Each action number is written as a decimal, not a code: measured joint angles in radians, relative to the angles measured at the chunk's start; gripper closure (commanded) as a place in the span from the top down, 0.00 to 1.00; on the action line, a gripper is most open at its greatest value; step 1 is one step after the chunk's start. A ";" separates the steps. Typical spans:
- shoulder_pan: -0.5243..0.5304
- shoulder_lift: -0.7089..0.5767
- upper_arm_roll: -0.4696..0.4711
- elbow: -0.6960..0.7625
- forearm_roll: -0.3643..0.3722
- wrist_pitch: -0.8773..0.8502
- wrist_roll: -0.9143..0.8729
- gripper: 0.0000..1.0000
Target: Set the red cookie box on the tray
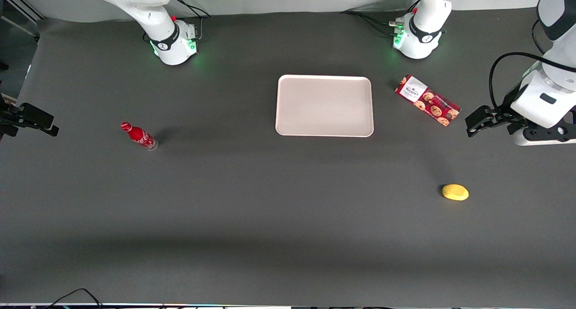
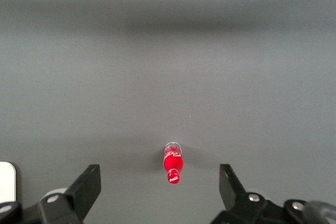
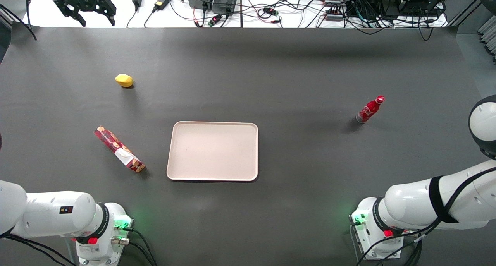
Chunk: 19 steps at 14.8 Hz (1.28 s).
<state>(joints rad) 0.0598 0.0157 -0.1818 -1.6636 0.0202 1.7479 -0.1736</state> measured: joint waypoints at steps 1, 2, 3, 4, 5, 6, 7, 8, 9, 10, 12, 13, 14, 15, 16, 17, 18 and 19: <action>0.000 0.001 0.000 0.000 0.000 0.000 0.000 1.00; 0.000 0.001 0.000 0.000 0.000 0.000 0.000 1.00; 0.000 0.002 0.000 0.000 0.000 0.000 0.000 1.00; 0.000 0.002 0.000 0.000 0.000 0.000 0.000 1.00; 0.000 0.003 0.000 0.000 0.000 0.000 0.000 1.00; 0.000 0.005 0.001 0.000 0.000 0.000 0.000 1.00; 0.000 0.007 0.001 0.000 0.000 0.000 0.000 1.00; 0.000 0.010 0.001 0.000 0.000 0.000 0.000 1.00; 0.000 0.012 0.001 0.000 0.000 0.000 0.000 1.00; 0.000 0.013 0.001 0.000 0.000 0.001 0.000 1.00; -0.004 0.013 0.000 0.001 0.000 0.001 0.000 1.00; -0.011 0.013 -0.001 0.001 0.000 0.000 0.000 1.00; -0.017 0.013 -0.001 0.001 0.000 -0.001 -0.001 1.00; -0.021 0.013 -0.002 0.001 0.000 -0.003 -0.001 1.00; -0.023 0.013 -0.002 0.001 0.000 -0.007 -0.009 1.00; -0.023 0.013 -0.001 0.001 0.000 -0.017 -0.028 1.00; -0.023 0.013 0.000 0.000 0.000 -0.037 -0.058 1.00; -0.023 0.013 0.002 -0.003 0.000 -0.057 -0.095 1.00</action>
<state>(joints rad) 0.0370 0.0291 -0.1797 -1.6665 0.0202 1.6911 -0.2688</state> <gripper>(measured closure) 0.000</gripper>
